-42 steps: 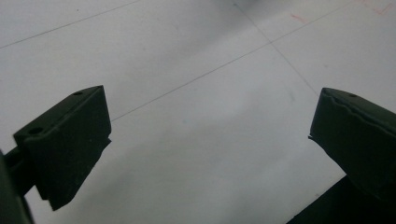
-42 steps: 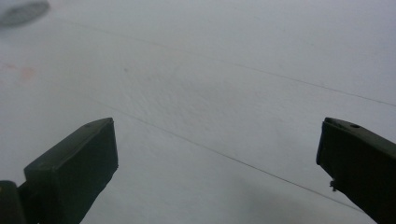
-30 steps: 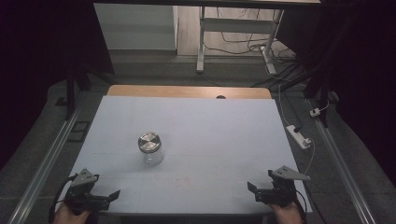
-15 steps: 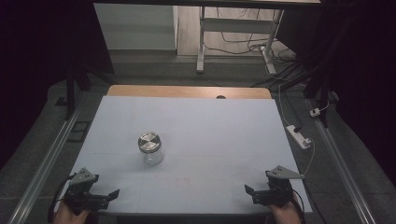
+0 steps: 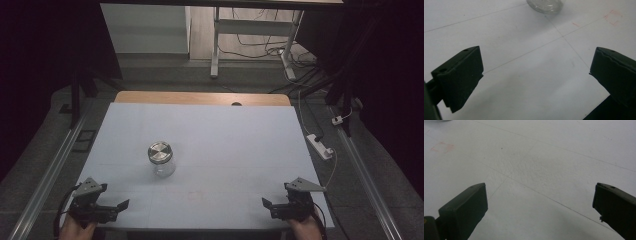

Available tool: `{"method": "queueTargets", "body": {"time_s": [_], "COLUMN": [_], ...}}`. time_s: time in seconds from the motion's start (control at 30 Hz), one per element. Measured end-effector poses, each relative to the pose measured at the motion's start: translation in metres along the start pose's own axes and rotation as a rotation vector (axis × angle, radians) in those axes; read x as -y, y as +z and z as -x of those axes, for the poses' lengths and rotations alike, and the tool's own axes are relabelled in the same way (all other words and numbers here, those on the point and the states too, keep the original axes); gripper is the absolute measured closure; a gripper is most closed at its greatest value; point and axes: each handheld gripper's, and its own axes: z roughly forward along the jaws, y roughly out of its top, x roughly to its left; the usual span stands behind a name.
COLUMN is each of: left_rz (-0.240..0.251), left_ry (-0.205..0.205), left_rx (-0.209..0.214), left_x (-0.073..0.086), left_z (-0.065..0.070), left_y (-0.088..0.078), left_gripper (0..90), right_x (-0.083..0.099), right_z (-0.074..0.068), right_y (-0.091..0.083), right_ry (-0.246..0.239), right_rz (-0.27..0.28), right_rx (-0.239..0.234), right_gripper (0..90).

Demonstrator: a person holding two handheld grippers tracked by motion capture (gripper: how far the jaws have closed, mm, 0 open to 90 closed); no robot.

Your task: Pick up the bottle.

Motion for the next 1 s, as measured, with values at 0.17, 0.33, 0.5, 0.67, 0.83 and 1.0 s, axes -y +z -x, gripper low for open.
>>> {"method": "queueTargets", "body": {"time_s": [0.17,0.33,0.5,0.67,0.83,1.0], "left_rz": [0.027,0.048,0.041,0.048,0.064,0.068], "left_ry": [0.022,0.065,0.088,0.094,0.098,0.123], "left_rx": [0.049,0.076,0.087,0.098,0.100,0.086], "left_x": [-0.004,-0.011,-0.016,-0.021,-0.024,-0.030], "left_z": [-0.001,0.002,0.003,0.001,0.000,-0.001], "left_y": [0.001,0.006,0.013,0.018,0.024,0.032], "left_gripper": [0.0,0.0,0.0,0.0,0.0,0.0], "right_x": [0.000,0.000,0.000,0.000,0.000,0.000], "right_z": [0.000,0.001,0.001,0.000,0.001,0.001], "right_y": [0.000,0.000,0.001,0.001,0.001,0.001], "right_ry": [0.001,0.002,0.002,0.003,0.001,0.001], "right_rz": [-0.002,-0.003,-0.005,-0.006,-0.009,-0.011], "right_rx": [0.000,0.000,-0.001,-0.004,-0.005,-0.006], "right_gripper": [0.1,0.1,0.2,0.2,0.2,0.2]}}
